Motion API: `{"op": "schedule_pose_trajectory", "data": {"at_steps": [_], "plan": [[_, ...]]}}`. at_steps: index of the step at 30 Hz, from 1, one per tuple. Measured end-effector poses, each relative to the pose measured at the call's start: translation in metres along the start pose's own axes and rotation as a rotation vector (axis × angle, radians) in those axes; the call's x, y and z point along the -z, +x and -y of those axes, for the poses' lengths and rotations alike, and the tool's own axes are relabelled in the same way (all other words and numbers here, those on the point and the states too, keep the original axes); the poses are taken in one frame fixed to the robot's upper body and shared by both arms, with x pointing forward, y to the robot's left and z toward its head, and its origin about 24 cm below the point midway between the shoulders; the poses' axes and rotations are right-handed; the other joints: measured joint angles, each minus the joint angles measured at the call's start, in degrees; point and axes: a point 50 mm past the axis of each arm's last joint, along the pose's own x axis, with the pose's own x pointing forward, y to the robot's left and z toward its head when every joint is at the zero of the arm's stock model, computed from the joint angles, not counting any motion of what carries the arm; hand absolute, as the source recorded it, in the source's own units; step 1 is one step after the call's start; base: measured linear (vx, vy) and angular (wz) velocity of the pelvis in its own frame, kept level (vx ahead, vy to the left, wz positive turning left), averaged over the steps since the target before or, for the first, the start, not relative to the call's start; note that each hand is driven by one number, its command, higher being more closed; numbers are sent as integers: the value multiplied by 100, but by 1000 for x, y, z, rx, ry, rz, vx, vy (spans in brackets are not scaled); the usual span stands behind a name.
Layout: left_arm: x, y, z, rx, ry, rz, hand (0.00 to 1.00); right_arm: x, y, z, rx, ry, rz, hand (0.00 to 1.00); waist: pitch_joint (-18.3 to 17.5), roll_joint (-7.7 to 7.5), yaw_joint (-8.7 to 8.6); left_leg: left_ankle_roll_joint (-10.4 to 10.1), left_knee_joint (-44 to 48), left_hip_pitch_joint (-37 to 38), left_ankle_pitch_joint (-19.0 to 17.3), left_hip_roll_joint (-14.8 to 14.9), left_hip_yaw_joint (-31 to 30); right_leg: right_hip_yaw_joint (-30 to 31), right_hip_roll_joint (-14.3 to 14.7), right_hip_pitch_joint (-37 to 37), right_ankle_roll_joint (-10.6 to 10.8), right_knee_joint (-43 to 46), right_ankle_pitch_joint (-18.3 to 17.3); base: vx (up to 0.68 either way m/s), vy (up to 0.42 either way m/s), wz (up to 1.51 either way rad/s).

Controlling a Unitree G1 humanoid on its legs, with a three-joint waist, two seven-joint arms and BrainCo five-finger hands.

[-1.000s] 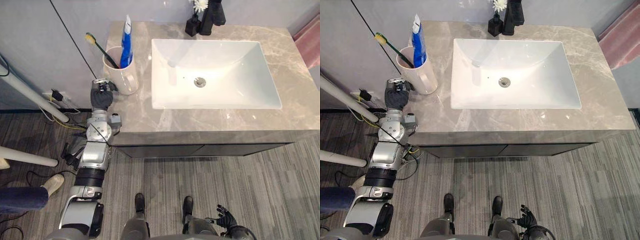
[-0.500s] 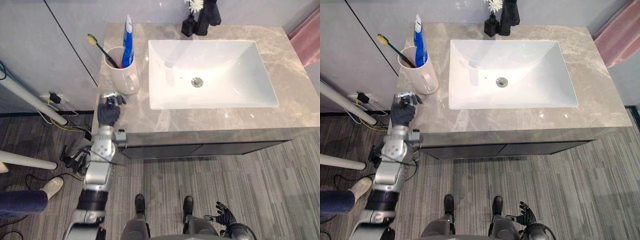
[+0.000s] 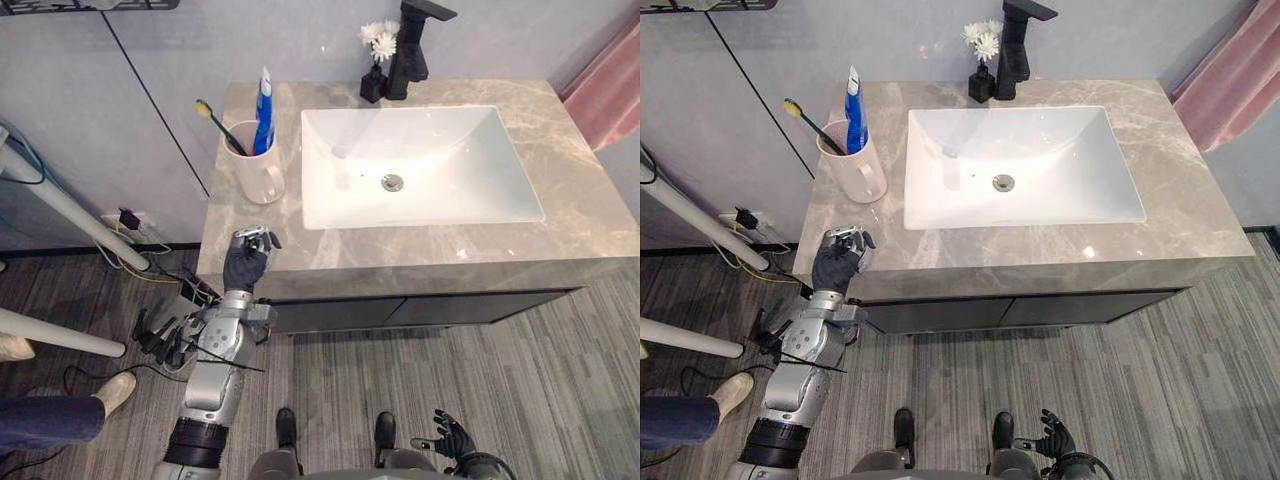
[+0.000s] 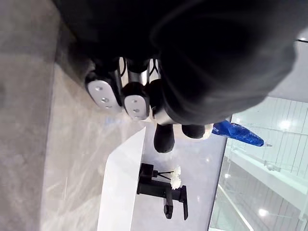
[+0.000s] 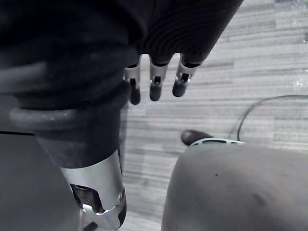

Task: Organize washtable

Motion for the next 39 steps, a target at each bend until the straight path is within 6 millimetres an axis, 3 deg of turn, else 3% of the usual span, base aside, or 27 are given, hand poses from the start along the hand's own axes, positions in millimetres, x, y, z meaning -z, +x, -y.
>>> {"op": "schedule_pose_trajectory", "data": {"at_steps": [5, 10, 18, 23, 26, 39], "plan": [[-7, 22, 0, -29, 67, 18, 100, -1, 0, -1, -2, 3, 4, 0, 9, -45, -91, 1, 1, -38, 0, -2, 0, 2, 3, -19, 0, -6, 3, 0, 0, 0], [-24, 44, -14, -96, 126, 62, 100, -2, 0, -4, -7, 8, 10, 0, 126, -144, -140, 22, 2, -114, 15, -2, 15, 26, 3, -116, -17, -7, 38, -15, -4, -2], [-49, 58, -26, -158, 179, 147, 100, -6, 1, -5, -7, 13, 24, 0, 419, -192, -133, 30, 3, -196, 21, -4, 17, 32, 2, -214, -20, -6, 46, -8, -1, 0], [-83, 80, -34, -217, 213, 234, 100, -14, 3, -4, -4, 31, 55, 0, 712, -233, -131, 40, 160, -399, 11, 0, 5, 105, -6, -339, -8, 17, 77, -7, -2, -1], [-96, 85, -38, -233, 232, 263, 100, -18, 3, -3, -1, 40, 72, 0, 830, -236, -136, 41, 192, -461, 11, 0, 11, 145, -6, -407, -5, 22, 102, -35, -12, -4], [-119, 95, -28, -216, 177, 325, 100, -21, 4, -2, 25, 79, 83, 0, 1078, -286, -130, 46, 234, -559, 17, -11, 12, 186, -27, -547, 5, 114, 116, -20, -3, -1]]}}
